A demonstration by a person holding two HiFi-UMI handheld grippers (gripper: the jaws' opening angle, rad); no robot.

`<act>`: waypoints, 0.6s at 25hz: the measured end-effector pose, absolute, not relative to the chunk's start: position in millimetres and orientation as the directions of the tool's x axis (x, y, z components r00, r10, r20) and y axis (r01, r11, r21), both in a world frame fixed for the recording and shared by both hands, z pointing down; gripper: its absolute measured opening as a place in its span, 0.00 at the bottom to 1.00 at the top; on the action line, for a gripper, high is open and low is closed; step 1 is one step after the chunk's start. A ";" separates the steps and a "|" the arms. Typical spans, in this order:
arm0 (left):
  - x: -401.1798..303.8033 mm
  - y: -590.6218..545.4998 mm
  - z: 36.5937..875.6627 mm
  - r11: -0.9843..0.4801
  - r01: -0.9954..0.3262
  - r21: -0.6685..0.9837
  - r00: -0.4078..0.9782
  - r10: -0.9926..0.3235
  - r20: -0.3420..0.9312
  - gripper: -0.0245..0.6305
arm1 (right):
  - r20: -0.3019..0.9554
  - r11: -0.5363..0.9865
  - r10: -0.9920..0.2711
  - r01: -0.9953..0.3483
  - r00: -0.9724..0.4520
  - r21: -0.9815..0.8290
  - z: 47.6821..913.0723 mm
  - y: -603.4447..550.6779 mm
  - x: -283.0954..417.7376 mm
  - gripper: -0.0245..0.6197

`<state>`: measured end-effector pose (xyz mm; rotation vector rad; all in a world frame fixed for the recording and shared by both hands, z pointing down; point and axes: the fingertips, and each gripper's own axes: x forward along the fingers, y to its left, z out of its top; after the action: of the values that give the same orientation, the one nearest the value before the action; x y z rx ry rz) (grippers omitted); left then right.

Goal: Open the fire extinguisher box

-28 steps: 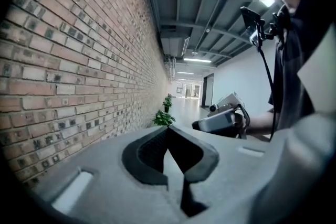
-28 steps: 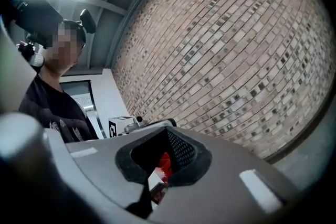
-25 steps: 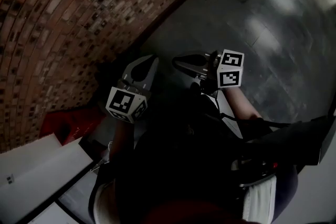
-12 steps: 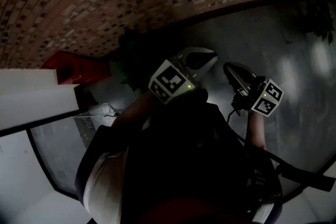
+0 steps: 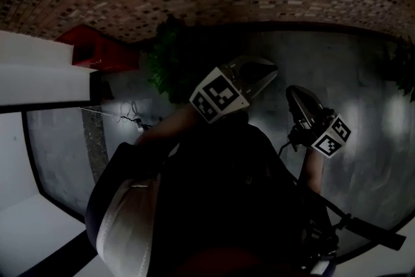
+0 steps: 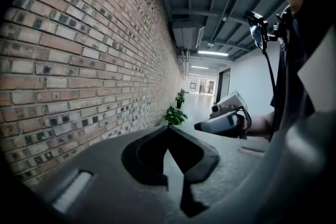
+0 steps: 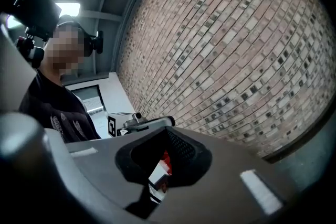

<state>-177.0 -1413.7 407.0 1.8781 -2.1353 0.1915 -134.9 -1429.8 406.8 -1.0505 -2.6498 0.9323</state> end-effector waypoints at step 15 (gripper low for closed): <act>-238.6 -1362.7 409.4 0.229 -0.963 0.139 -0.190 -0.949 0.251 0.04 | -0.028 0.548 0.731 0.611 -0.682 -0.572 413.2 -1376.1 -188.8 0.04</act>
<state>-238.6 -1362.7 409.4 1.7891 -2.2239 0.0716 -188.8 -1376.1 413.2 -1.1309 -2.5700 0.8244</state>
